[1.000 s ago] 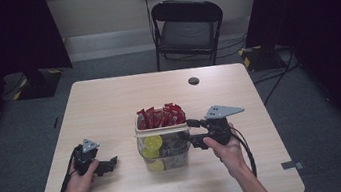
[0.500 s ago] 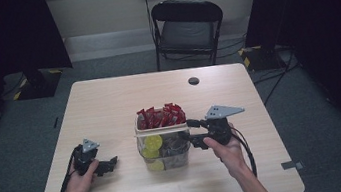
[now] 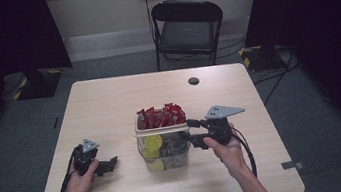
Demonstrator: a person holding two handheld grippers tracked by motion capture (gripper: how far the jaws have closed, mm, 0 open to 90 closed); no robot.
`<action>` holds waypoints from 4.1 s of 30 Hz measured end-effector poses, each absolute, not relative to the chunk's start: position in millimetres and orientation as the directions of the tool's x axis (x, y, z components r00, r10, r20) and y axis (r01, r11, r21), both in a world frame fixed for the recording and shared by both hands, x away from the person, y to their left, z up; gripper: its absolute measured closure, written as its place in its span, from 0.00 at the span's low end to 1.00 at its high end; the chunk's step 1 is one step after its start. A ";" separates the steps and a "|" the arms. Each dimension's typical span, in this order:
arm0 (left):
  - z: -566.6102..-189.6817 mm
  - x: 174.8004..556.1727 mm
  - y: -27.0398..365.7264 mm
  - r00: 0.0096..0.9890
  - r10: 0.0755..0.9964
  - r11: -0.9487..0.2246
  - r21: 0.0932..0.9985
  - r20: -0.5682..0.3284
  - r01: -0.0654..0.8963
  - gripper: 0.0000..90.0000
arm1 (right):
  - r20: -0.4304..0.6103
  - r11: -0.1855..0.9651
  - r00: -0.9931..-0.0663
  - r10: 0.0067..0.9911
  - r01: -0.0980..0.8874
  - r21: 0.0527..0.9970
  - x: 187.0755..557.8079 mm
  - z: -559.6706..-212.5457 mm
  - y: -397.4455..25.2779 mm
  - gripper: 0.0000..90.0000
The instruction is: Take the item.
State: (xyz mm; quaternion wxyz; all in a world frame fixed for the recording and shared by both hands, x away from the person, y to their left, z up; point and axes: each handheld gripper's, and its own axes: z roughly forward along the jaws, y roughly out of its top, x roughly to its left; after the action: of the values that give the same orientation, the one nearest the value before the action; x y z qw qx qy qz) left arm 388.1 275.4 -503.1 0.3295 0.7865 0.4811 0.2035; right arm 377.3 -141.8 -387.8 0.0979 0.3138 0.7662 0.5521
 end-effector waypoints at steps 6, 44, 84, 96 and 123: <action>-503.1 388.1 275.4 0.454 0.891 -0.320 0.714 0.003 0.623 0.00 | 0.196 0.192 -0.783 0.590 0.372 0.908 377.2 -387.7 -141.8 0.47; -503.1 388.1 275.4 0.454 0.891 -0.320 0.714 0.003 0.623 0.00 | 0.194 0.192 -0.786 0.587 0.368 0.910 377.2 -386.4 -141.4 0.49; -503.0 388.1 275.4 0.455 0.891 -0.321 0.714 0.005 0.622 0.00 | 0.191 0.189 -0.789 0.584 0.361 0.913 377.0 -384.8 -141.5 0.50; -503.0 388.1 275.4 0.455 0.891 -0.321 0.714 0.004 0.622 0.00 | 0.188 0.186 -0.790 0.583 0.355 0.916 376.0 -384.0 -141.6 0.50; -503.1 388.1 275.4 0.455 0.891 -0.321 0.714 0.004 0.622 0.00 | 0.187 0.187 -0.790 0.583 0.355 0.916 375.6 -383.8 -141.3 0.51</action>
State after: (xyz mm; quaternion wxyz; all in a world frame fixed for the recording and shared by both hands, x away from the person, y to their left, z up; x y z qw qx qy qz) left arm 388.1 275.4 -503.1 0.3292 0.7867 0.4808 0.2038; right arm 375.6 -141.3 -383.8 0.1023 0.3072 0.7635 0.5588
